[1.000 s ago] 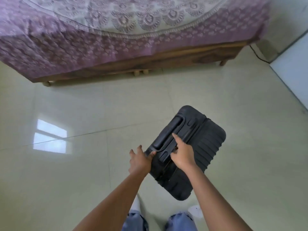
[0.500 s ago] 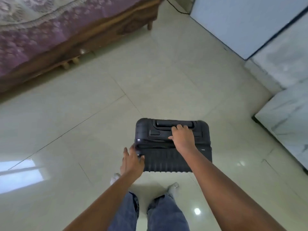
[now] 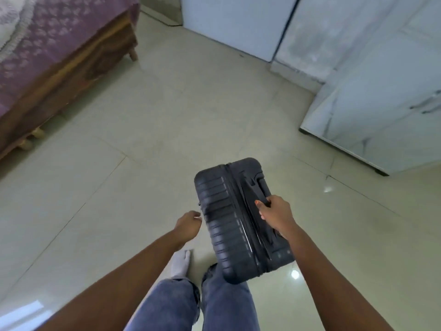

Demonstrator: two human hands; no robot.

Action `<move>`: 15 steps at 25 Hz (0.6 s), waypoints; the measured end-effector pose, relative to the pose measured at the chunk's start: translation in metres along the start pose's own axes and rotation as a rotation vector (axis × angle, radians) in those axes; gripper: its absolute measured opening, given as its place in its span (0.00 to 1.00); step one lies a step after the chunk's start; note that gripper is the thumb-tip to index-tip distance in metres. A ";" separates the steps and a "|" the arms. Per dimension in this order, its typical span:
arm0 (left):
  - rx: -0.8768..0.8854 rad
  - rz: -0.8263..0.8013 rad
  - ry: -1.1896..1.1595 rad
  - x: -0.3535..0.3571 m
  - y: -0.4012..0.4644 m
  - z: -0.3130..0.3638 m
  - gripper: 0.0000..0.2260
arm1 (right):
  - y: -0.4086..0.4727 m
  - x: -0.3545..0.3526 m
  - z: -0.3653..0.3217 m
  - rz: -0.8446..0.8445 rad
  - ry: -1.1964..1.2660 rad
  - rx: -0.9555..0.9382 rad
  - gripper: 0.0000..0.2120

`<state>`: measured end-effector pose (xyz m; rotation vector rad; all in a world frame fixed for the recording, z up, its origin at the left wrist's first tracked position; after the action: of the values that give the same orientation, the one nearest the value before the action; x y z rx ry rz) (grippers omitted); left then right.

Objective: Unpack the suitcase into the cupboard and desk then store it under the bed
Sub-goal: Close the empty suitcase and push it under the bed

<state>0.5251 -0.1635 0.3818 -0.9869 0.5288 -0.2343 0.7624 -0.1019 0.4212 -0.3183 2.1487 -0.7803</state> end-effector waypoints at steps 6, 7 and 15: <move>0.321 -0.162 0.180 0.032 -0.075 0.134 0.25 | -0.129 -0.122 0.038 0.497 0.451 0.132 0.16; 0.367 -0.169 0.224 0.044 -0.091 0.160 0.27 | -0.154 -0.147 0.050 0.599 0.493 0.154 0.16; 0.722 -0.370 0.274 0.194 -0.199 0.354 0.20 | -0.274 -0.326 0.152 1.063 0.707 0.114 0.09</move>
<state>0.8847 -0.0937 0.6430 -0.3357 0.4522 -0.8379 1.0775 -0.2274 0.7194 1.2392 2.4047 -0.3736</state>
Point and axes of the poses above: each hand's wrist, its own y-axis towards the middle knuckle, its own x-axis out of the palm, z = x × y, the point moved 4 cm from there along y, towards the middle knuckle, and after that the axes turned 4 degrees about -z, right-handed, at the moved point
